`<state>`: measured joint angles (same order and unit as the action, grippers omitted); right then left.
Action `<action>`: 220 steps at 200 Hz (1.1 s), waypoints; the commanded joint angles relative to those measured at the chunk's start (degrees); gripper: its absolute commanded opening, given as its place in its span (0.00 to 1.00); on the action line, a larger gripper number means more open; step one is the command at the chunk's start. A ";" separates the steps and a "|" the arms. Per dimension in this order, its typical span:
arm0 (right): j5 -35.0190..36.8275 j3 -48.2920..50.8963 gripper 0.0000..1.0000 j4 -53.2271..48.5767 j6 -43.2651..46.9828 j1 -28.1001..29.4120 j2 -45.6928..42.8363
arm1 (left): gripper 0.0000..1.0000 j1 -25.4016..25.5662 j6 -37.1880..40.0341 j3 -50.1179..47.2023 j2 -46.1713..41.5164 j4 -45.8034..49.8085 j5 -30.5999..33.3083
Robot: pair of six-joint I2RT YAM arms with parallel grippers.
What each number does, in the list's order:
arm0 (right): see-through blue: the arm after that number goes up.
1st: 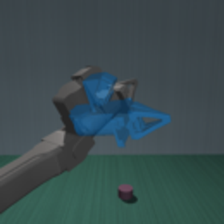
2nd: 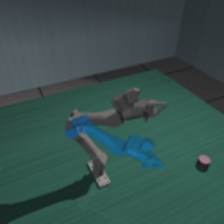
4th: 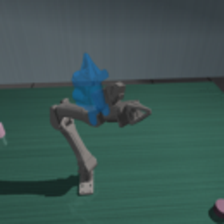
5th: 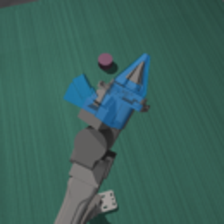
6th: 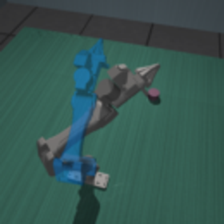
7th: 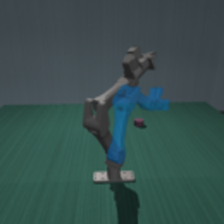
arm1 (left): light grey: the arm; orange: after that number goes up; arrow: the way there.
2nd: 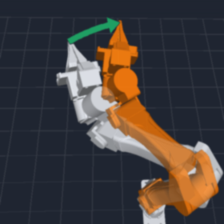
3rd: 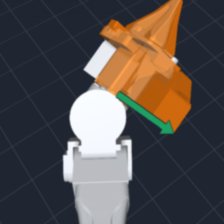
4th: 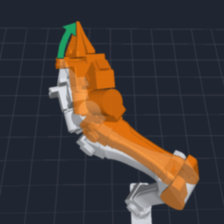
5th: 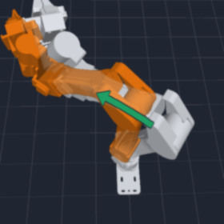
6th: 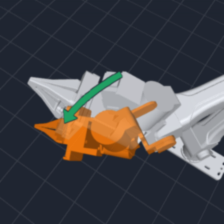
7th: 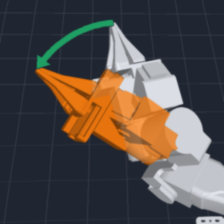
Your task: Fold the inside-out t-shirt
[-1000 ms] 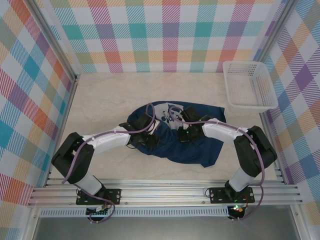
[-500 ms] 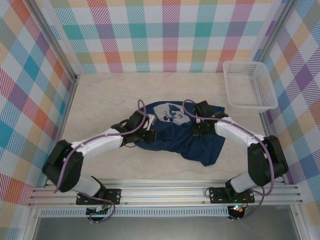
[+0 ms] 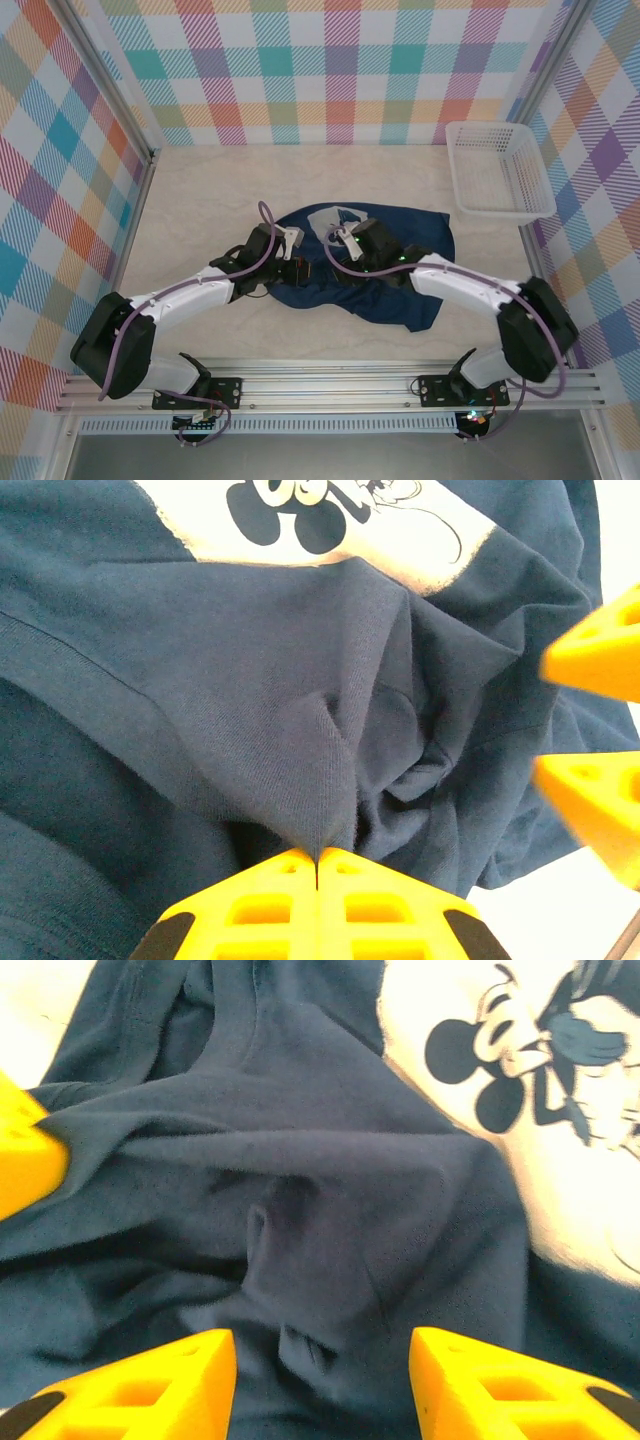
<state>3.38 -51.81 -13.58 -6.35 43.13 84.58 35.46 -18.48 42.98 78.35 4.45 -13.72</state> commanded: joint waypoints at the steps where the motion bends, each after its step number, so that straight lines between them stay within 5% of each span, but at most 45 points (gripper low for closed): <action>1: -0.94 -2.07 0.48 3.91 0.23 0.33 5.15 | 0.00 -0.34 -0.66 -0.70 -1.42 -1.98 -1.27; 55: -1.15 -4.64 0.49 8.47 -3.66 0.45 14.59 | 0.00 -0.37 -0.60 -1.58 -2.76 -1.98 -0.19; 86: -0.97 -4.86 0.12 9.90 -3.78 0.30 13.93 | 0.00 -0.39 -0.59 -1.98 -2.89 -1.31 2.08; 104: -5.10 -3.67 0.00 8.48 -3.96 -0.94 8.89 | 0.00 -0.44 -0.27 -2.28 -3.31 0.10 5.90; 194: -35.67 5.13 0.00 17.04 -17.33 -11.10 -4.69 | 0.00 -0.48 0.46 -4.15 -3.94 -0.22 16.11; 220: -40.04 5.44 0.00 19.74 -19.21 -13.05 -4.35 | 0.12 -0.50 0.27 -3.29 -4.26 2.54 19.76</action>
<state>-27.88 -46.52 0.45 -21.63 31.73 81.17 35.42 -18.61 39.13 75.57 4.47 1.43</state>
